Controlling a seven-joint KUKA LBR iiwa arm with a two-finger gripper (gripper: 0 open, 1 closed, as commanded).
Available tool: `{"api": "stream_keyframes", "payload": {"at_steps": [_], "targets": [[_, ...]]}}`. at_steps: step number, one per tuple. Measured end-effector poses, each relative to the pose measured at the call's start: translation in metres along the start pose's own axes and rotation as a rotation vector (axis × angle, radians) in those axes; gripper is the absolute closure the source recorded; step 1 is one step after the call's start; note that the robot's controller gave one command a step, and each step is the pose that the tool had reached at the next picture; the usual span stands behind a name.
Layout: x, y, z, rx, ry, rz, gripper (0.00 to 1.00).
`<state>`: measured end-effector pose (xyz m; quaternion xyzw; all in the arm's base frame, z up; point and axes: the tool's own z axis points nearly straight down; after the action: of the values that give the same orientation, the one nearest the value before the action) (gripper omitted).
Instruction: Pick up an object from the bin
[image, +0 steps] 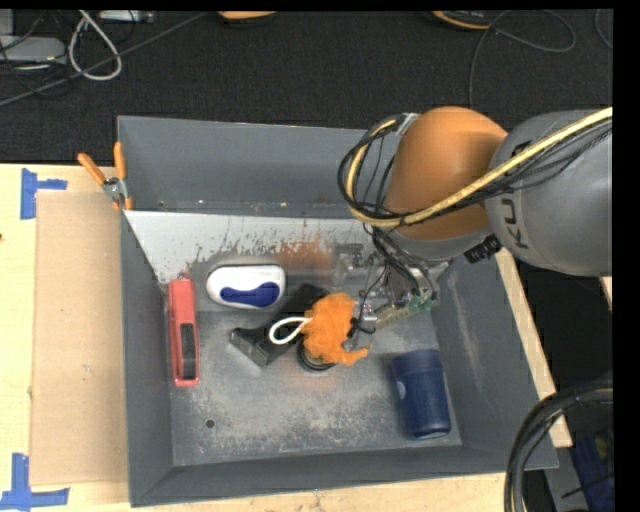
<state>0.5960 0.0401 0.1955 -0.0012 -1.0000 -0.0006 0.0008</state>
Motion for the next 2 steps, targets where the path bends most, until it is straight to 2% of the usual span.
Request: {"api": "stream_keyframes", "payload": {"at_steps": [1, 2], "targets": [[0.0, 0.0, 0.0, 0.0, 0.0, 0.0, 0.0], [-0.009, 0.016, 0.044, 0.001, -0.006, -0.042, 0.0]]}}
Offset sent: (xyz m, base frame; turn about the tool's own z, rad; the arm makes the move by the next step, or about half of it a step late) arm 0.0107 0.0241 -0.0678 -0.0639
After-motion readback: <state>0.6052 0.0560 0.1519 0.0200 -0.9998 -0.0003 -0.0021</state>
